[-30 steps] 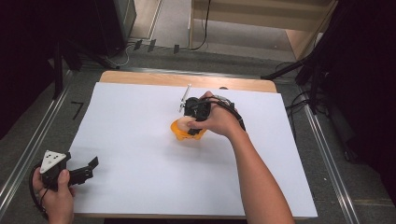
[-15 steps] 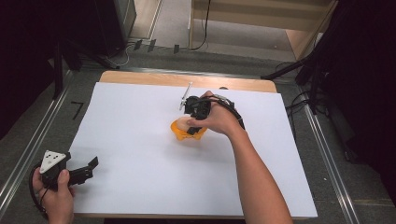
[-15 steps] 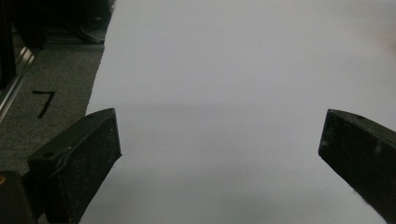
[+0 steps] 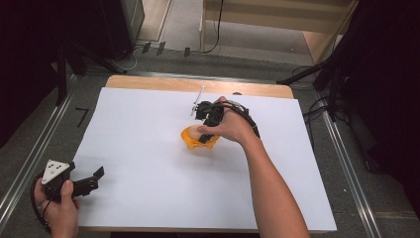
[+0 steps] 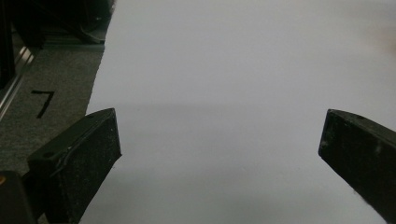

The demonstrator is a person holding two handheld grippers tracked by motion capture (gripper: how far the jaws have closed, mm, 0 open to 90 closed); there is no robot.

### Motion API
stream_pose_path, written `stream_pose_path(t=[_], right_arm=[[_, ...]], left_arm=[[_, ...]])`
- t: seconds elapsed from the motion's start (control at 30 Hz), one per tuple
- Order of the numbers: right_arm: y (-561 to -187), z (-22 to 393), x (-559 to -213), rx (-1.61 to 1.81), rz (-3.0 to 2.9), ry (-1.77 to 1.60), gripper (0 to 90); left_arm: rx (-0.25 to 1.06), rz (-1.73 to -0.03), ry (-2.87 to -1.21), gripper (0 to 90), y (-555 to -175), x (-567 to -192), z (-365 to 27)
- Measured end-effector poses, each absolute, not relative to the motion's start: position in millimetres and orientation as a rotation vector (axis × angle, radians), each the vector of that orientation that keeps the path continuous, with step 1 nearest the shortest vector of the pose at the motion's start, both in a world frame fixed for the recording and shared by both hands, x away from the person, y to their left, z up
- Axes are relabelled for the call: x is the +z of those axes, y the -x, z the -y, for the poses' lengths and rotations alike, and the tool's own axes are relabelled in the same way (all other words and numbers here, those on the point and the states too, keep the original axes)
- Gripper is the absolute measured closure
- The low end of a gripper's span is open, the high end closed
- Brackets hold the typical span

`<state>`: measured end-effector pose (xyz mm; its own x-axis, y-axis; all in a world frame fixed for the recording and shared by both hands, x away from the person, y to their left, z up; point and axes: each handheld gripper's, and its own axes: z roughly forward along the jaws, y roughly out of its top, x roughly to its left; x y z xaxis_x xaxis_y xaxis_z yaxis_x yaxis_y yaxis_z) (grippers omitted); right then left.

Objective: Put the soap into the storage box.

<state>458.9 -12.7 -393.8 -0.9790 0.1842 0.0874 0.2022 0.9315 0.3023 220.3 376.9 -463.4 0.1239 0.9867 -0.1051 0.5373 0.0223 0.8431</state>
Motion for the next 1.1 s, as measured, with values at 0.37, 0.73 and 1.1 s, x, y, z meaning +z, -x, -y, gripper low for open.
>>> stream_pose_path(t=[0.37, 0.73, 1.1], right_arm=[[-459, 21, -383, -0.559, 3.045, 0.322, 32.6], [-454, 42, -373, -0.596, 3.060, 0.377, 33.0], [-447, 73, -377, -0.581, 3.054, 0.450, 32.7]], left_arm=[[0.724, -1.513, -1.620, 0.0, -221, -463, -377], [0.725, -1.512, -1.619, 0.0, -220, -463, -377], [0.725, -1.512, -1.620, 0.0, -221, -464, -376]])
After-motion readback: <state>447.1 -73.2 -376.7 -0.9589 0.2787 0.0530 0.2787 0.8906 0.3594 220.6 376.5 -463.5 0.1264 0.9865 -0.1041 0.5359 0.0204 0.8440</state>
